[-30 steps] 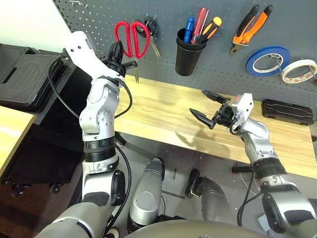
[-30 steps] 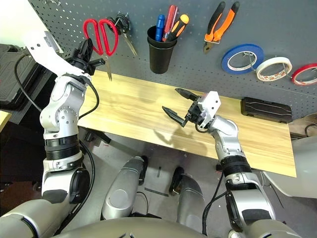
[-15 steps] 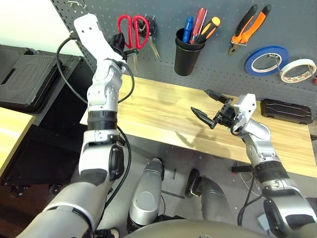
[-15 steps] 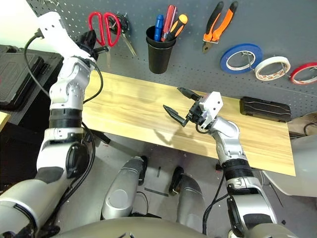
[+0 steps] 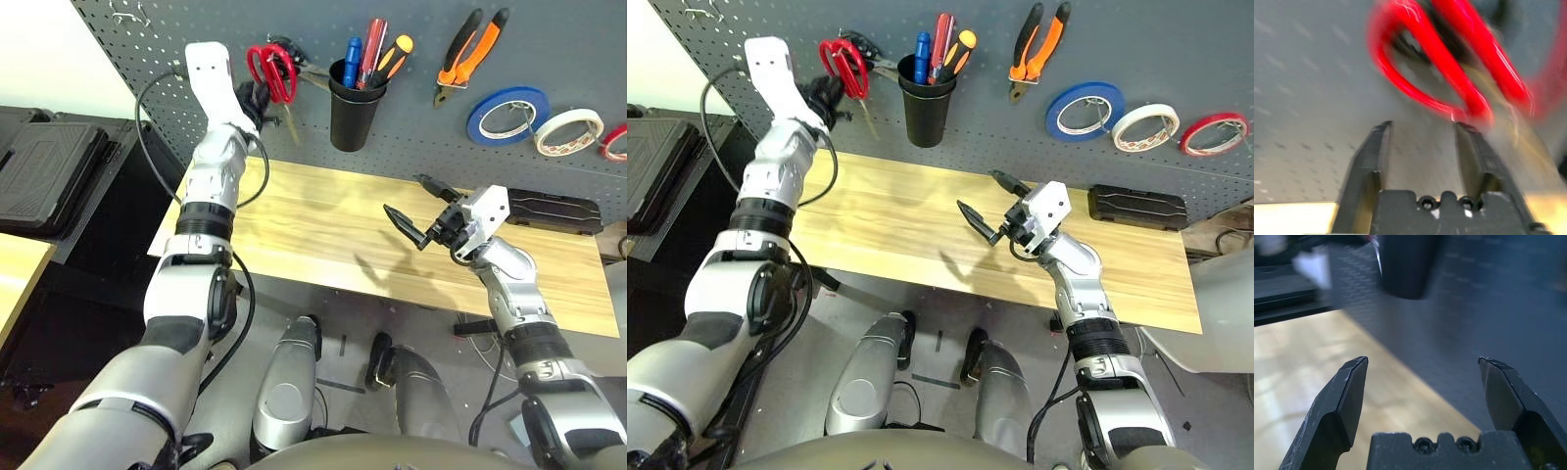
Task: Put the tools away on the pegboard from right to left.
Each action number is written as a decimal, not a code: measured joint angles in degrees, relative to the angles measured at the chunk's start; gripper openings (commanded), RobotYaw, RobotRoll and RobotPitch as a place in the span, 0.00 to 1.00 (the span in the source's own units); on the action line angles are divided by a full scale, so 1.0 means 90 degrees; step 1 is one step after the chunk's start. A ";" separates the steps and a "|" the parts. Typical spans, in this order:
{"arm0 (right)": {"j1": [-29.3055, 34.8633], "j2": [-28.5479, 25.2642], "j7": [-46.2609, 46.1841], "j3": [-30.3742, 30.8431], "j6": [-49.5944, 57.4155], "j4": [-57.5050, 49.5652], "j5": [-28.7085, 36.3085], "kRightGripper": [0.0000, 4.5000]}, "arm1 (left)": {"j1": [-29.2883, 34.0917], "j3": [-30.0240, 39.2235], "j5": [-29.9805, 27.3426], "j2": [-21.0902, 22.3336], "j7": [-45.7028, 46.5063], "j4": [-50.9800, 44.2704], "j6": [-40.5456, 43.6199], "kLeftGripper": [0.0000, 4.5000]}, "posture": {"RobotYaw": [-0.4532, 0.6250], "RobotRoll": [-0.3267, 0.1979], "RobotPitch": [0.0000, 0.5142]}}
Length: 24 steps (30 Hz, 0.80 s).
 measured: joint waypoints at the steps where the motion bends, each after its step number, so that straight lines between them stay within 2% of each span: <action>1: 0.0004 0.0056 -0.0141 -0.0027 -0.0041 0.0011 -0.0039 1.00 | 0.0237 -0.0031 0.0002 0.0037 -0.0097 -0.0199 0.0001 0.89 | 0.62 0.62 0.35; 2: 0.0023 0.0119 -0.0305 -0.0056 -0.0077 0.0032 -0.0078 1.00 | 0.0483 -0.0060 -0.0001 0.0064 -0.0202 -0.0415 -0.0006 0.98 | 0.61 0.62 0.34; 3: 0.0046 0.0168 -0.0474 -0.0093 -0.0105 0.0082 -0.0127 1.00 | 0.0709 -0.0072 -0.0006 0.0075 -0.0308 -0.0619 -0.0042 0.99 | 0.61 0.62 0.34; 8: 0.0153 0.0352 -0.1197 -0.0235 -0.0254 0.0266 -0.0344 1.00 | 0.1596 -0.0072 -0.0010 0.0138 -0.0648 -0.1212 -0.0426 0.99 | 0.59 0.62 0.33; 13: 0.0198 0.0427 -0.1888 -0.0404 -0.0448 0.0405 -0.0492 1.00 | 0.2149 -0.0033 -0.0005 0.0119 -0.0648 -0.1264 -0.0851 0.99 | 0.55 0.62 0.31; 24: 0.0327 0.0206 -0.2918 -0.0912 -0.0821 0.0895 -0.0621 1.00 | 0.2348 0.0576 -0.0021 0.0052 0.0045 -0.0621 -0.1980 0.99 | 0.46 0.62 0.28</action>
